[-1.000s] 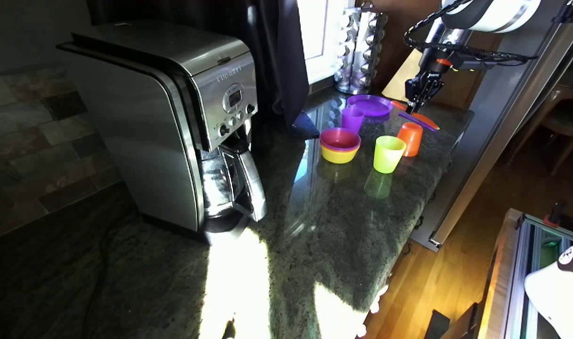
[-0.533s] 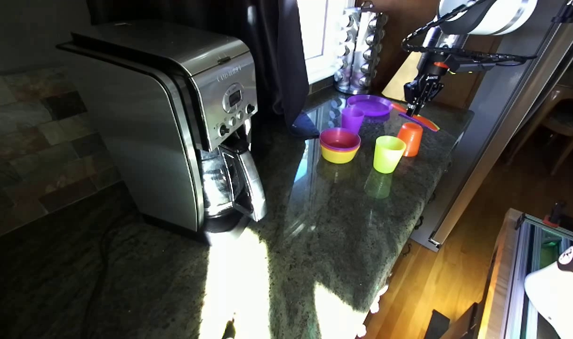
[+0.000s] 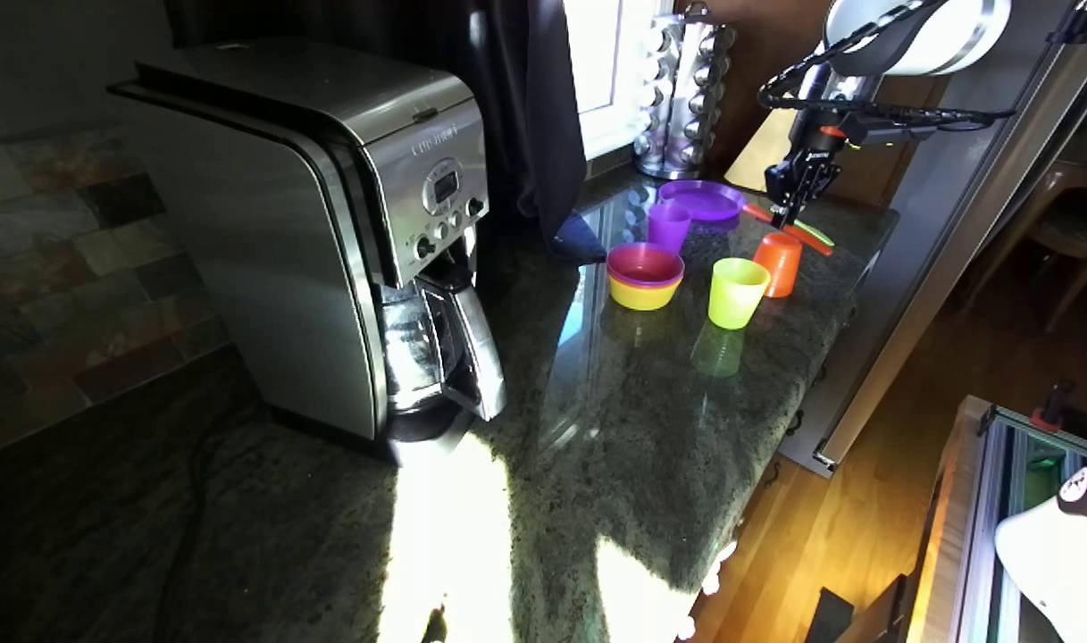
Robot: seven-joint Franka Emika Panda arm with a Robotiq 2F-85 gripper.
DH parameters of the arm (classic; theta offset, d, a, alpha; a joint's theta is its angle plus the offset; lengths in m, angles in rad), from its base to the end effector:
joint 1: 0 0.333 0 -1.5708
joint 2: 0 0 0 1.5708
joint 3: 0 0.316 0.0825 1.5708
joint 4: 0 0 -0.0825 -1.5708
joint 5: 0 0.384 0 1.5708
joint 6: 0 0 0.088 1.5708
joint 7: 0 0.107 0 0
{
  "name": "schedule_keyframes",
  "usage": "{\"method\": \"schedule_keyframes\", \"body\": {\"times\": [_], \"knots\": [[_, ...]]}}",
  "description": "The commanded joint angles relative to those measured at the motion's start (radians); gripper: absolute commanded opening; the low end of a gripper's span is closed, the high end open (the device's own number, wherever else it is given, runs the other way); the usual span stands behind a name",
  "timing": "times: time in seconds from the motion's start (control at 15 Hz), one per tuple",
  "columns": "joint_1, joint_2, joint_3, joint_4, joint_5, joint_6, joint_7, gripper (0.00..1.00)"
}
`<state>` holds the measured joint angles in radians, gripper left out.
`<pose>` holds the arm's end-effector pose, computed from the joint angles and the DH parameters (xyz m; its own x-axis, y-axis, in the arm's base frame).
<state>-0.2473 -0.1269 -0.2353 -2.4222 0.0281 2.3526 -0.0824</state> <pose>0.4238 -0.2215 0.3607 0.9117 -0.4069 0.0570 -0.4047 -0.9133 -0.0459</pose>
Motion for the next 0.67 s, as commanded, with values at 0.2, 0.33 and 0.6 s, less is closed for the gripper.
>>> {"method": "schedule_keyframes", "body": {"times": [0.2,0.33,0.6], "knots": [[0.005,0.02,-0.001,0.002,0.0,0.013,0.02,0.04],[0.005,0.025,-0.001,0.005,0.0,0.014,0.022,0.04],[0.008,0.038,0.0,0.013,0.012,0.013,0.025,0.04]]}}
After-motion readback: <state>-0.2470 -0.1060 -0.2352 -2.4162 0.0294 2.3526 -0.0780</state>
